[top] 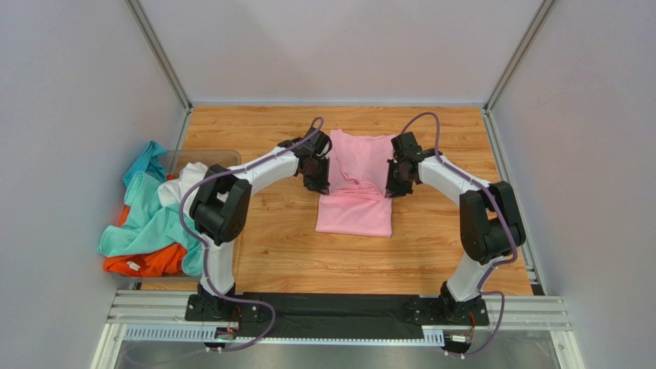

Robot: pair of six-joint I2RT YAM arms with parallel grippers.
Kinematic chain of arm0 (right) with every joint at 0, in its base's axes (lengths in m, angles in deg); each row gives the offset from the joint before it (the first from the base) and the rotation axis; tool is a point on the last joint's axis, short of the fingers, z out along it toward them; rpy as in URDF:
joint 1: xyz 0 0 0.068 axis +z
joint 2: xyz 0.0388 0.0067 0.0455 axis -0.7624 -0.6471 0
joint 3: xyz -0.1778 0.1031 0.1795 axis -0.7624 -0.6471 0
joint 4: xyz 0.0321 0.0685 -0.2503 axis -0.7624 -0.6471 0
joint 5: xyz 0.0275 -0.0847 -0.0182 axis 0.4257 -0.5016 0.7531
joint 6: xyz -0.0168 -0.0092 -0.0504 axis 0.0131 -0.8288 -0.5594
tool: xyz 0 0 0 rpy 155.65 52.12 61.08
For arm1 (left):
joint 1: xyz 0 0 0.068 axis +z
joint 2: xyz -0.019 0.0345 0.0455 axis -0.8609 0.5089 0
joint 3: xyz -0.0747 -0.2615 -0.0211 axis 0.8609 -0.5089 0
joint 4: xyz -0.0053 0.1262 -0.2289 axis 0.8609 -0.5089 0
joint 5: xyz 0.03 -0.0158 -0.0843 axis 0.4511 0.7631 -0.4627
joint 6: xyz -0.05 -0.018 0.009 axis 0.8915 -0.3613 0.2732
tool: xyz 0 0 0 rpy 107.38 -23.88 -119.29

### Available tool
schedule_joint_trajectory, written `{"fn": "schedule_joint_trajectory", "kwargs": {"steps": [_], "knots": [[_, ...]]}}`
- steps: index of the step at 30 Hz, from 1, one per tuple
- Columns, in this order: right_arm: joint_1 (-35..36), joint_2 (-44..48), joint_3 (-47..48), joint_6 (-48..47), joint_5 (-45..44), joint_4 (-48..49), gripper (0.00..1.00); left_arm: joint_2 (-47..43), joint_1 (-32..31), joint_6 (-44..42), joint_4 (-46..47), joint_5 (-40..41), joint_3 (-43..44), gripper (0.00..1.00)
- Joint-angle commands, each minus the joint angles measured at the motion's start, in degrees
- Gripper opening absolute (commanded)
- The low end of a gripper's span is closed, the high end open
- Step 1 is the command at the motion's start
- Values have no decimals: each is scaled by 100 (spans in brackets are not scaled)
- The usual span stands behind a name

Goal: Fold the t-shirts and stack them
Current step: Fold the tshirt

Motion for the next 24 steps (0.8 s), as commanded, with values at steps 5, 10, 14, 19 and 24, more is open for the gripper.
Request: {"fn": "schedule_joint_trajectory", "kwargs": {"steps": [5, 10, 14, 19, 24], "knots": [[-88, 170, 379, -73, 95, 145, 32, -191, 73, -162, 200, -352, 167, 42], [-70, 968, 108, -64, 156, -23, 63, -1060, 65, -31, 288, -273, -342, 99], [61, 1680, -428, -56, 376, -23, 100, -2131, 65, 128, 481, -229, -1237, 100], [404, 2297, -1244, 85, 717, 143, 100, -3362, 65, 434, 701, -360, -2484, 100], [501, 2404, -1650, 251, 1360, 671, 100, -4023, 56, 751, 965, -642, -3453, 100]]}}
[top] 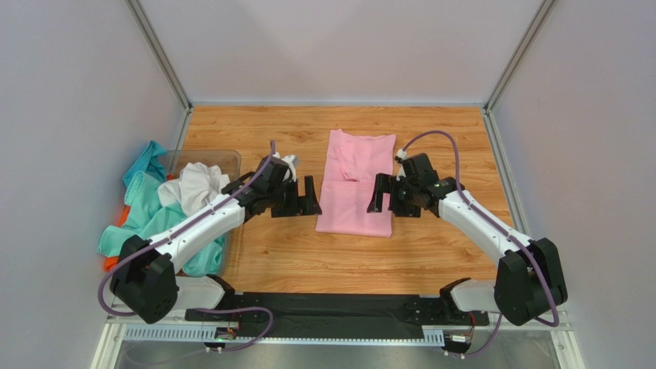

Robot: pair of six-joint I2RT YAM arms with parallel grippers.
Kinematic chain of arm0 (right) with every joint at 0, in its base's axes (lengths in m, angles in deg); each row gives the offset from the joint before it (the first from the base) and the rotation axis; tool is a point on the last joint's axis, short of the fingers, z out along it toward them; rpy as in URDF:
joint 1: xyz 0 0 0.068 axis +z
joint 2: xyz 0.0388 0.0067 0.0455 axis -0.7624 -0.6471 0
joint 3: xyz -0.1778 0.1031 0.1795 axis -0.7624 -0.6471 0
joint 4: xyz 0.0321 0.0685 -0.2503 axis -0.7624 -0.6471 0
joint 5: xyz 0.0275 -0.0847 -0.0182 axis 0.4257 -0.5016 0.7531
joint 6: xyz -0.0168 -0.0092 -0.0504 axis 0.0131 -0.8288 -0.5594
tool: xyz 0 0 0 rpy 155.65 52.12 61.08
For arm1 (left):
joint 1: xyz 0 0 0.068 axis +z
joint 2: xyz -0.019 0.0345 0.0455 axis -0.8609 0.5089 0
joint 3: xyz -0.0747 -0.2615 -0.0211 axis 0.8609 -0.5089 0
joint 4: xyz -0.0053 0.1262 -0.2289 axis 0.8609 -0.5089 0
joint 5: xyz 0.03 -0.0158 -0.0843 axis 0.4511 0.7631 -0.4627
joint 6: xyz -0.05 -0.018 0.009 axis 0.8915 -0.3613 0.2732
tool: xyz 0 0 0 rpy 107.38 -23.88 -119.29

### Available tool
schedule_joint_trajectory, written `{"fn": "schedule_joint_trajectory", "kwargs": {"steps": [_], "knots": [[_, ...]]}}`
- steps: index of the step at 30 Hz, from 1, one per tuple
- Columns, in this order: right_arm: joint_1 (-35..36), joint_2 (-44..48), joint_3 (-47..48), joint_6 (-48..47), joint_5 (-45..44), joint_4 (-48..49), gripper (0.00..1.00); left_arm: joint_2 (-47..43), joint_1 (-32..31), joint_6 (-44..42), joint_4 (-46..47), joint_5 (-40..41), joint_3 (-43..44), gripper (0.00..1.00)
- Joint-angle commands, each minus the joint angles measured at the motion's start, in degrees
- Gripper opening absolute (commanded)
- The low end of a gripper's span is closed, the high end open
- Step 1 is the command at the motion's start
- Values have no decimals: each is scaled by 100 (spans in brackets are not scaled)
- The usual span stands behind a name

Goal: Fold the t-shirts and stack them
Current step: Fold the tshirt

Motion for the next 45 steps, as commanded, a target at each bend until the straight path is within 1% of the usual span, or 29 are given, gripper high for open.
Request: {"fn": "schedule_joint_trajectory", "kwargs": {"steps": [1, 4, 7, 13, 14, 15, 16, 20, 21, 22, 25, 29, 30, 32, 33, 35, 36, 38, 39, 41, 42, 45], "knots": [[123, -19, -153, 221, 456, 470, 100, -323, 10, 365, 248, -297, -608, 100], [333, -37, -434, 379, 193, 479, 100, -491, 1, 506, 458, -384, -1004, 100], [378, -1, -733, 590, 26, 462, 100, -395, 1, 559, 652, -455, -1137, 100], [378, 271, -1173, 722, -203, 497, 100, 359, 1, 506, 916, -570, -936, 98], [378, 289, -1199, 740, -230, 488, 100, 466, 1, 515, 986, -587, -892, 96], [378, 289, -1217, 766, -256, 471, 100, 580, 1, 489, 1021, -622, -848, 88], [378, 289, -1243, 801, -317, 453, 100, 825, 10, 471, 1004, -657, -726, 84], [378, 263, -1279, 872, -441, 374, 100, 1319, 1, 401, 995, -640, -479, 71], [370, 271, -1287, 881, -450, 365, 100, 1406, 1, 383, 995, -640, -435, 65], [369, 271, -1314, 881, -441, 365, 99, 1520, 1, 383, 1013, -631, -382, 62], [370, 315, -1384, 890, -467, 365, 98, 1697, 1, 348, 1013, -579, -303, 56], [369, 350, -1472, 925, -529, 365, 96, 1926, 1, 330, 1039, -640, -276, 52], [369, 342, -1481, 925, -537, 365, 96, 1969, 1, 330, 1057, -675, -285, 48], [369, 315, -1481, 960, -555, 383, 96, 2075, 10, 339, 1100, -701, -294, 47], [369, 306, -1490, 969, -555, 391, 96, 2101, 1, 330, 1092, -754, -285, 43], [370, 289, -1490, 978, -555, 409, 95, 2172, 1, 339, 1136, -798, -302, 43], [378, 280, -1481, 978, -546, 426, 95, 2172, 1, 348, 1162, -824, -302, 37], [378, 245, -1481, 995, -520, 435, 94, 2216, 1, 339, 1171, -868, -302, 30], [378, 236, -1481, 1004, -494, 461, 94, 2225, 1, 330, 1188, -912, -311, 21], [370, 210, -1499, 1021, -406, 514, 92, 2207, 1, 304, 1118, -1035, -311, 9], [369, 184, -1499, 1013, -336, 540, 91, 2181, 1, 304, 1118, -1053, -363, 0], [370, 122, -1516, 969, -370, 602, 86, 2005, 1, 321, 1083, -913, -486, 0]]}}
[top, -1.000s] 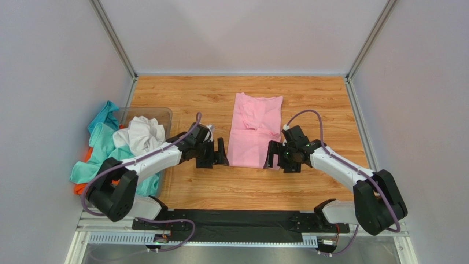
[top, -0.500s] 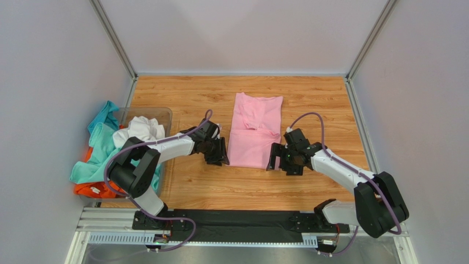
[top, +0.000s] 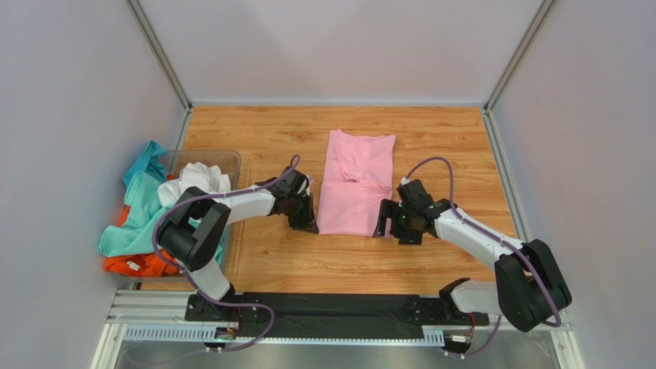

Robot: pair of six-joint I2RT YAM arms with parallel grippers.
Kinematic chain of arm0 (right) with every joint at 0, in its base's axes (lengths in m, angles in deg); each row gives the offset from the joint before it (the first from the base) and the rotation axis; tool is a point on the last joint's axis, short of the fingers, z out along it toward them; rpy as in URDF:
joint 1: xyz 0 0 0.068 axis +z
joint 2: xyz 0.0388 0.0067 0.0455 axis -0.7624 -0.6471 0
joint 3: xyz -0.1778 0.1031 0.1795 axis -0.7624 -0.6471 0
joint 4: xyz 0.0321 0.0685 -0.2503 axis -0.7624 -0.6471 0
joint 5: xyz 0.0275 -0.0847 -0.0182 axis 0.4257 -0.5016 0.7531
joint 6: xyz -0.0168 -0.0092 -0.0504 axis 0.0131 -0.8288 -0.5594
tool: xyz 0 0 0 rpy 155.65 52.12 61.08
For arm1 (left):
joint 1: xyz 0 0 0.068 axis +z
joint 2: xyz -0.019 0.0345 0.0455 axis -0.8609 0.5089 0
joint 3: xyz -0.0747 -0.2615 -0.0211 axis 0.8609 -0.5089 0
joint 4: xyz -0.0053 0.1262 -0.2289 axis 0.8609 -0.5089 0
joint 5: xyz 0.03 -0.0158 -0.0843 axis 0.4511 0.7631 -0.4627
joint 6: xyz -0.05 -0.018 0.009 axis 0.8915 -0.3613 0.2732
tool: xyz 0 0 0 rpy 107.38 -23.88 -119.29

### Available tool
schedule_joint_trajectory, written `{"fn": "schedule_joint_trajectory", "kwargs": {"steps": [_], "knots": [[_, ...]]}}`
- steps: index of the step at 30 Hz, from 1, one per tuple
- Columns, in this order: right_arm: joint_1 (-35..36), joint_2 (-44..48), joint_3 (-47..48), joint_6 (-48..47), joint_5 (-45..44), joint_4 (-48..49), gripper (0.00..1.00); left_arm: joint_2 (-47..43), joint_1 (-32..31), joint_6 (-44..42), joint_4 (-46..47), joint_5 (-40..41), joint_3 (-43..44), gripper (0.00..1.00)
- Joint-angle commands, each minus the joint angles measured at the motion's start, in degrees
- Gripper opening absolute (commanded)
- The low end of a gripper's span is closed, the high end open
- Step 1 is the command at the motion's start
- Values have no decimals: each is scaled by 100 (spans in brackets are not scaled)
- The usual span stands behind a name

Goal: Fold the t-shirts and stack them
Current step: Fold the tshirt

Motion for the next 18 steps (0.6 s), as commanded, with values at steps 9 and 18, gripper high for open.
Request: {"fn": "schedule_joint_trajectory", "kwargs": {"steps": [9, 18], "knots": [[-4, -511, -54, -114, 5, 516, 62, -372, -16, -96, -78, 34, -197, 0], [-4, -741, 34, -588, 181, 621, 22, -494, -43, -114, -289, 218, -170, 0]]}}
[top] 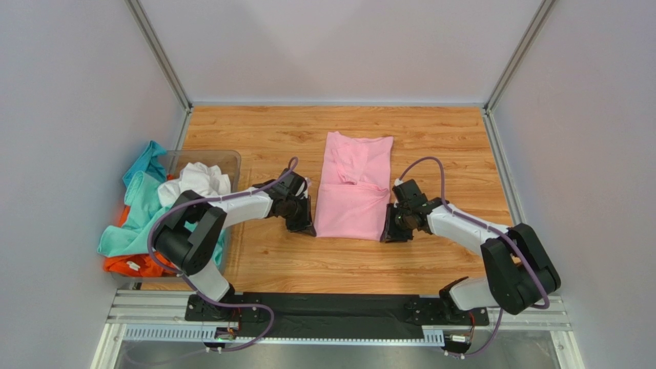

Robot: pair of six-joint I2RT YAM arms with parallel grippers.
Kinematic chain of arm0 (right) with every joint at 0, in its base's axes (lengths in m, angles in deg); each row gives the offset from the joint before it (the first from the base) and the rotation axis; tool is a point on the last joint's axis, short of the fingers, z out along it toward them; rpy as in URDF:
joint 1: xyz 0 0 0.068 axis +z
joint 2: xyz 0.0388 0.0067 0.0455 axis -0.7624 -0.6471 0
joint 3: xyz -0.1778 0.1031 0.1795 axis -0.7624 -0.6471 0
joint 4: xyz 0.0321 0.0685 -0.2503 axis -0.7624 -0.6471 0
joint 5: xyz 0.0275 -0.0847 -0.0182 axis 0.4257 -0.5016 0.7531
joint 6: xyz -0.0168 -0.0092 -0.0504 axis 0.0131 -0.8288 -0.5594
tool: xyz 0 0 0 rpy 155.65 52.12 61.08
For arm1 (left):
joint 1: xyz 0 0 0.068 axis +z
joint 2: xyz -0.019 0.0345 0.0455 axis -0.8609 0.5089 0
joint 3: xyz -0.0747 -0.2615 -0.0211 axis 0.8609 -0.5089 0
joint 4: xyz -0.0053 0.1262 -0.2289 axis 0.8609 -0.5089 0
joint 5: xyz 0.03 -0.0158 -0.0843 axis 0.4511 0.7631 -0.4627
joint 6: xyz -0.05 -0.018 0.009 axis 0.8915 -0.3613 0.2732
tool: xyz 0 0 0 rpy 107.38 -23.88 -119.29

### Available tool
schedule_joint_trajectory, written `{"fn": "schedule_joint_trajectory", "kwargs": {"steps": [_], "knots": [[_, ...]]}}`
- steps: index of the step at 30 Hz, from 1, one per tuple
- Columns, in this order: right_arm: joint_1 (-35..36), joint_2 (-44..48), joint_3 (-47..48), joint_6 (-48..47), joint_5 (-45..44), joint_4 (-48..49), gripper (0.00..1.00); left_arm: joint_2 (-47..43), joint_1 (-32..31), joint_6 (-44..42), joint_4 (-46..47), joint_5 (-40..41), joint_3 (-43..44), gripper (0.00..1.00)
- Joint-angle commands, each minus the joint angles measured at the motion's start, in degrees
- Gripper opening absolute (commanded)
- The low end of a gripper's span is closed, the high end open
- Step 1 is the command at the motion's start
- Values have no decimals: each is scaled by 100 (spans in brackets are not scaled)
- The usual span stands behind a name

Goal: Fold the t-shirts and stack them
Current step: Fold the tshirt

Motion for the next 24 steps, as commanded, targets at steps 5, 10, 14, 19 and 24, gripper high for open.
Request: {"fn": "schedule_joint_trajectory", "kwargs": {"steps": [5, 10, 14, 19, 24], "knots": [[4, 73, 67, -625, 202, 156, 0, -549, -98, -237, -266, 544, -72, 0], [5, 608, -109, -722, 772, -115, 0, -1145, -501, -553, -213, 965, -230, 0], [144, 1118, -258, -722, 957, -599, 0, -1646, -862, -606, -151, 1255, -467, 0], [321, 1978, -320, -669, 1273, -1398, 0, -2648, -1143, -317, -213, 1379, -854, 0], [725, 2577, -145, -432, 1844, -1987, 0, -3771, -1407, -96, -800, 1502, -987, 0]]}}
